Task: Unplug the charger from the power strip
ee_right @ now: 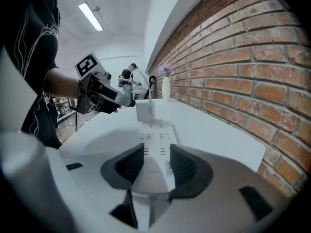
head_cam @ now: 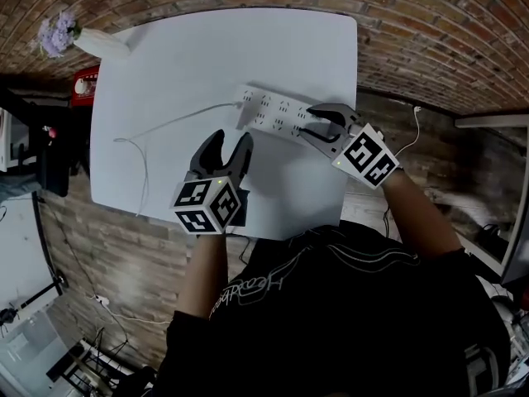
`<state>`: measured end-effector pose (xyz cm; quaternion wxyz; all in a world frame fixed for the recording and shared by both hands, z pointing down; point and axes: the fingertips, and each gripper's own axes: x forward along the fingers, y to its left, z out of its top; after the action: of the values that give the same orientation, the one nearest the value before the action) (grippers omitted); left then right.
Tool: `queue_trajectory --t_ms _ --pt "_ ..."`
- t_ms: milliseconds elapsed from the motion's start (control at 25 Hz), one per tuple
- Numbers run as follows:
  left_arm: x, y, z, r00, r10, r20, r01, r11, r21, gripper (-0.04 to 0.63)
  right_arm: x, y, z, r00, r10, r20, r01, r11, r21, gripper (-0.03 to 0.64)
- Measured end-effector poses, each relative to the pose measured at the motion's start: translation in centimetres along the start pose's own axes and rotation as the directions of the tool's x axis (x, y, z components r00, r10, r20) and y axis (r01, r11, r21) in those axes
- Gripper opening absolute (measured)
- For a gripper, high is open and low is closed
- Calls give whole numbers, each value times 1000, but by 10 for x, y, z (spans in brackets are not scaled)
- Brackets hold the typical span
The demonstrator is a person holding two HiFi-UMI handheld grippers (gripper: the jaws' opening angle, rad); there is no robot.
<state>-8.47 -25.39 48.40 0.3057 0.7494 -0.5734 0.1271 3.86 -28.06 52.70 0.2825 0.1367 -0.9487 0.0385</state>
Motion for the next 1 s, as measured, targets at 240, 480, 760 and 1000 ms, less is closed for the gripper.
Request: queue_trajectory --t_ms 240,480,760,1000 --pt "24 6 11 998 38 51 -46 987 157 244 3 0 -5 1000 0 25 -1 1000 30 143" --pt "39 10 19 994 40 105 -63 973 223 244 3 0 -4 999 -3 48 1 999 46 143" --pt "58 14 12 995 54 79 -74 961 266 205 4 0 -4 999 -9 52 6 999 54 143" --pt "66 20 4 995 92 40 -100 943 318 141 4 -1 -3 999 -11 52 8 998 56 143"
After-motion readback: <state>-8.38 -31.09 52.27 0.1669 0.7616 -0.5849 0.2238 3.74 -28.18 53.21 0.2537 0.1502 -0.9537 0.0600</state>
